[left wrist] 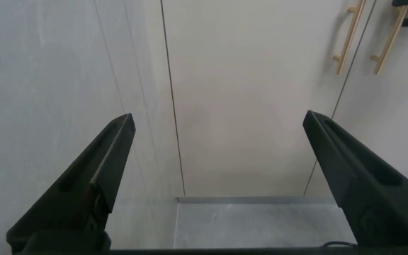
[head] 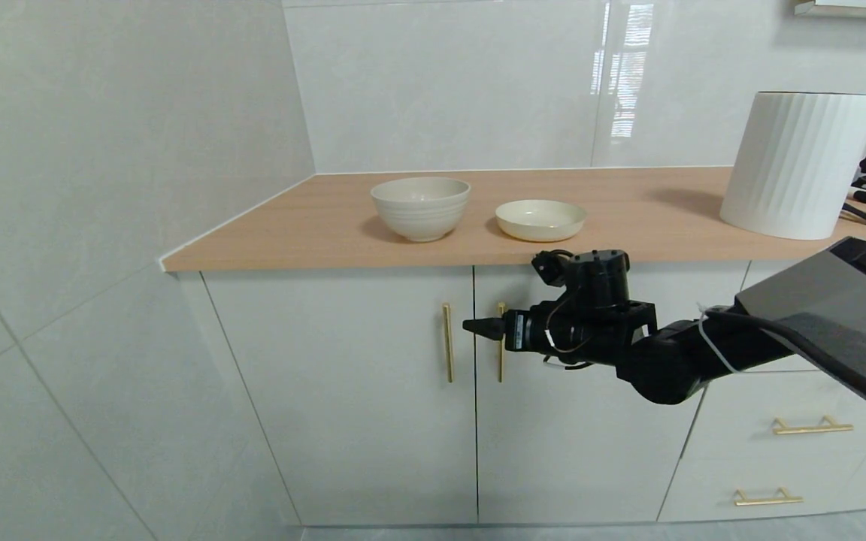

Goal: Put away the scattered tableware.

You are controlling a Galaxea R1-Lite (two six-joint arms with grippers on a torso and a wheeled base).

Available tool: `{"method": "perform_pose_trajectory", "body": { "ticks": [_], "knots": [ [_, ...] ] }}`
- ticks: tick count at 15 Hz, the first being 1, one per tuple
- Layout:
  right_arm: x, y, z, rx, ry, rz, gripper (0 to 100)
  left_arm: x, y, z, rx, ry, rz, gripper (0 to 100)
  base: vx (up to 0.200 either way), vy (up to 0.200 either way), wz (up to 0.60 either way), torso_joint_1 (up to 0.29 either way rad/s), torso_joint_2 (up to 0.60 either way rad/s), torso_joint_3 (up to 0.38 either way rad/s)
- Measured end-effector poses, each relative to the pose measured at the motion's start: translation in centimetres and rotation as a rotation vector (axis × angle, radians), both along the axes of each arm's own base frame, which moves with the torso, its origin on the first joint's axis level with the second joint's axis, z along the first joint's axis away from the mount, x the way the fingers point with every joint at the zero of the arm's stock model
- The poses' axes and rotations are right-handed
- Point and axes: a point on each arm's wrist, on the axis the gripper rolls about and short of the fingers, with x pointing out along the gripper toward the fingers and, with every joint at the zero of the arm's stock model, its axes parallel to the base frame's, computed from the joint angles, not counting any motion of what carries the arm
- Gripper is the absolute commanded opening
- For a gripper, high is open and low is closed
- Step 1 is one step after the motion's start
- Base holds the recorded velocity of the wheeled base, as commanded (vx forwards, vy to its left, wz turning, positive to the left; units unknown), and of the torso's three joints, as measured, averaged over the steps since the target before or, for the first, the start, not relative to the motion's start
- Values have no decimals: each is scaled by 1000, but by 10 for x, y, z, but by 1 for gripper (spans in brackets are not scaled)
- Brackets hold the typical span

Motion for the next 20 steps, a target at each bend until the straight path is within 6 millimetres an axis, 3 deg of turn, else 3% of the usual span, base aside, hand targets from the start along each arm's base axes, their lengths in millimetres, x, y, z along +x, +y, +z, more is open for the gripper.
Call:
{"method": "perform_pose_trajectory", "body": {
  "ticks": [14, 20],
  "knots": [
    [2, 15, -19, 39, -5, 14, 100, 0, 0, 0, 0, 0, 0, 100, 0, 0, 0, 0, 0, 0],
    [-16, 17, -20, 39, 34, 100, 100, 0, 0, 0, 0, -1, 0, 100, 0, 0, 0, 0, 0, 0]
  ]
}}
